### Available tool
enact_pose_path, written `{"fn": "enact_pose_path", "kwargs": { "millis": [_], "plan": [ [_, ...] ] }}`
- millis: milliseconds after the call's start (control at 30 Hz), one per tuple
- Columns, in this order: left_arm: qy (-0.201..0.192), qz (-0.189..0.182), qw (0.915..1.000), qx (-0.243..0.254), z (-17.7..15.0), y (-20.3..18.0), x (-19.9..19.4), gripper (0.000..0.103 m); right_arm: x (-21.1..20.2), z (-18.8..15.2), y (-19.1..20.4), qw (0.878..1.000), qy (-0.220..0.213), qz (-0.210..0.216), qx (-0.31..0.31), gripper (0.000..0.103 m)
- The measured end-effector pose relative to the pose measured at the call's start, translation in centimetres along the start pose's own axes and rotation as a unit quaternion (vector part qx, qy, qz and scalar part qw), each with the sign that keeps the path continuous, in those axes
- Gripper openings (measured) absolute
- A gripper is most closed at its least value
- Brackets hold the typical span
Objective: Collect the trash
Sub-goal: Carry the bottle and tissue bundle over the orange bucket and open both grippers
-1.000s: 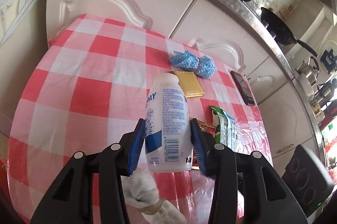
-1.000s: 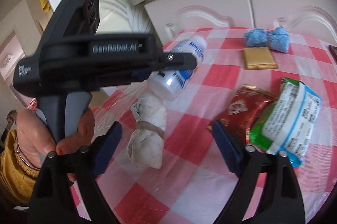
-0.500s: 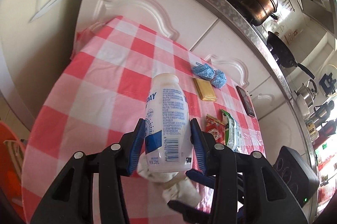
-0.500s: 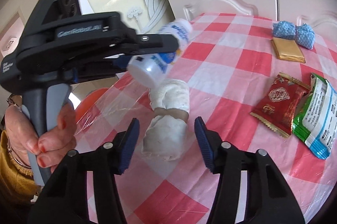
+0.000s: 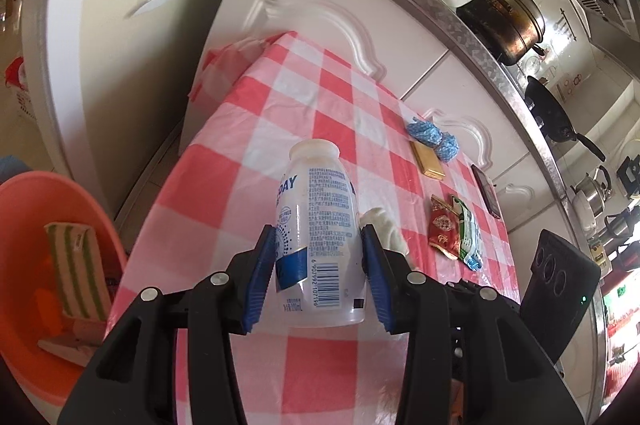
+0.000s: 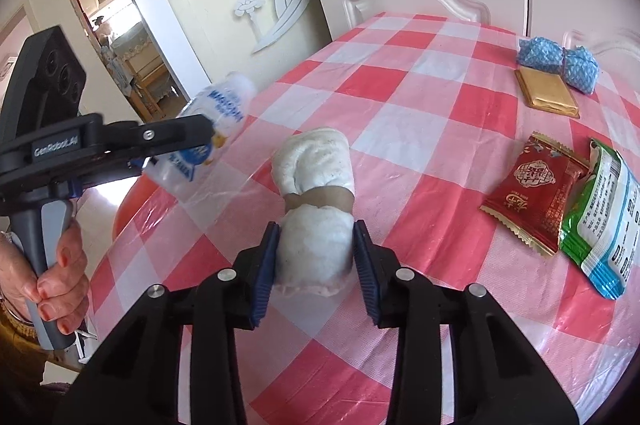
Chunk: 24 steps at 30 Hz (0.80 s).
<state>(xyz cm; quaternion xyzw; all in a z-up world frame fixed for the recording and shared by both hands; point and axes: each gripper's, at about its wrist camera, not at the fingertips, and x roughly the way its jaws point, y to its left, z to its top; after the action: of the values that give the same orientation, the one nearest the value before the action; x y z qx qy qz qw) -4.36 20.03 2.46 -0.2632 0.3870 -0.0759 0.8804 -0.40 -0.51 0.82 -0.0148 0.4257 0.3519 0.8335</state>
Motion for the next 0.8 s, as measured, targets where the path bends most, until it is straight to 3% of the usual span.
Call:
{"fn": "enact_pose_path", "kwargs": {
  "millis": [800],
  "plan": [
    [-0.017,0.006,0.9993,-0.034,-2.4,5.7,-6.1,0.045,-2.2,-0.7,-0.3,0.998,-0.036,-0.023,0.037,0.033]
  ]
}}
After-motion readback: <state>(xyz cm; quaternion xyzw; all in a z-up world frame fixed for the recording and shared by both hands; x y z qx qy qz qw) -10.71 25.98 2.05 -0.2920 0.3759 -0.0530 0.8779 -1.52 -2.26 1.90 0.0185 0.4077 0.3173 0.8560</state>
